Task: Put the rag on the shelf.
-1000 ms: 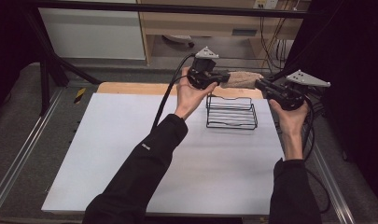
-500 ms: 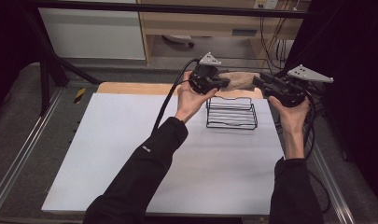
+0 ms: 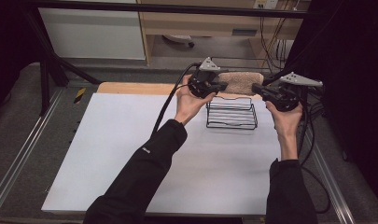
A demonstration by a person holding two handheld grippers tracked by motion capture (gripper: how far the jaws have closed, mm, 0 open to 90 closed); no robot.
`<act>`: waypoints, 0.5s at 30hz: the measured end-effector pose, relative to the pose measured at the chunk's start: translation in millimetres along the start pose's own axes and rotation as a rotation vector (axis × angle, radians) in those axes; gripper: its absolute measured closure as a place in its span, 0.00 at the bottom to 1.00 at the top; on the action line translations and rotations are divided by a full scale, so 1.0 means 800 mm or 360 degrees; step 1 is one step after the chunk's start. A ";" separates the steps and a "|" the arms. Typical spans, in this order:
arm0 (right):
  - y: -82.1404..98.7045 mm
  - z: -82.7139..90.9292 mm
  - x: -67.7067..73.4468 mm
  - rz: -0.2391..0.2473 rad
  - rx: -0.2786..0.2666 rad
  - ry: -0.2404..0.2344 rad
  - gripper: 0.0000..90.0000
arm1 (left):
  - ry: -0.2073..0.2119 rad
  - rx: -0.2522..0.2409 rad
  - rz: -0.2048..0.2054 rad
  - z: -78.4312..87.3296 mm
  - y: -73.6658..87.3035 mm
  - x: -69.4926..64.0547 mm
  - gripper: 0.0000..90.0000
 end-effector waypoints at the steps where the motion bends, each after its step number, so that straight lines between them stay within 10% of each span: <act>1: 0.003 -0.002 -0.002 -0.0006 0.0002 0.0007 1.00 | -0.0002 0.0003 0.0002 -0.001 0.001 0.000 1.00; 15: 0.004 0.003 0.003 0.0038 -0.0004 0.0010 0.86 | -0.0013 0.0008 0.0021 0.006 0.001 0.002 0.93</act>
Point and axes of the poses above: each handheld gripper's, and its own axes: z roughly backward along the jaws, y roughly out of its underside, x roughly to its left, the point moved 2 cm from there along -z, roughly forward along the jaws, and after that the axes turned 15 degrees about -y, right-handed, at the moved point
